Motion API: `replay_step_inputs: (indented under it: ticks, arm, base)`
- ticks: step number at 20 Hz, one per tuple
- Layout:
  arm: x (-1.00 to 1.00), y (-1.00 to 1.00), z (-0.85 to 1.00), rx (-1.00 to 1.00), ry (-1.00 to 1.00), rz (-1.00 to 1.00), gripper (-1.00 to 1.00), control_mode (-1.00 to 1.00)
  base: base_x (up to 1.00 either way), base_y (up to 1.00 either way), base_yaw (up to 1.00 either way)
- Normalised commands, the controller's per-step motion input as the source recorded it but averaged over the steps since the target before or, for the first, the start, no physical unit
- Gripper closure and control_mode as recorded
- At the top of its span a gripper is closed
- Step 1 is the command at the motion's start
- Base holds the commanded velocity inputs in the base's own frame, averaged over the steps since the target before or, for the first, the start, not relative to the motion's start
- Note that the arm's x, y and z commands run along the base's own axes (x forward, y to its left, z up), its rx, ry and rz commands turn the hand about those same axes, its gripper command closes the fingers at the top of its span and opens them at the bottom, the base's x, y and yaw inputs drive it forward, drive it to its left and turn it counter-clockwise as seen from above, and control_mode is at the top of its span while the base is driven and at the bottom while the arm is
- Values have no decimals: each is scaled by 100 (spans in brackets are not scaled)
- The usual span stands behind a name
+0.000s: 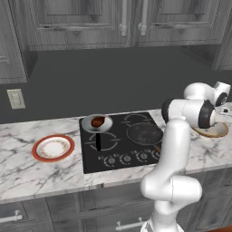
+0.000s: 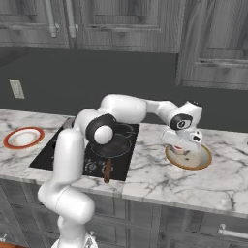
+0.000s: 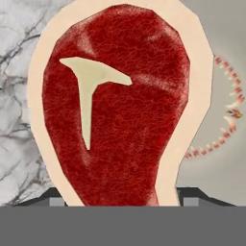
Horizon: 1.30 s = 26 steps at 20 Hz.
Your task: Place one of the steaks on the plate and the other in the bowl. Then place the bowl in the fridge.
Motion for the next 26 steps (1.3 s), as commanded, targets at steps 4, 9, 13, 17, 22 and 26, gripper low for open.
replay_step_inputs:
  ticks: [4,9,13,17,22,26]
  arm:
    - [4,-33,-20,0,1,-10,100,-100]
    - [13,-13,-40,-1,2,-4,100,-100]
    - [42,-35,-5,-6,6,1,100,-100]
    - [14,-18,-3,-6,4,0,100,-100]
    - [1,-11,-12,0,0,0,100,-100]
    - [0,0,0,0,2,0,-100,-100]
  base:
    - [0,0,0]
    - [0,0,0]
    - [0,0,0]
    - [0,0,0]
    - [0,0,0]
    - [0,0,0]
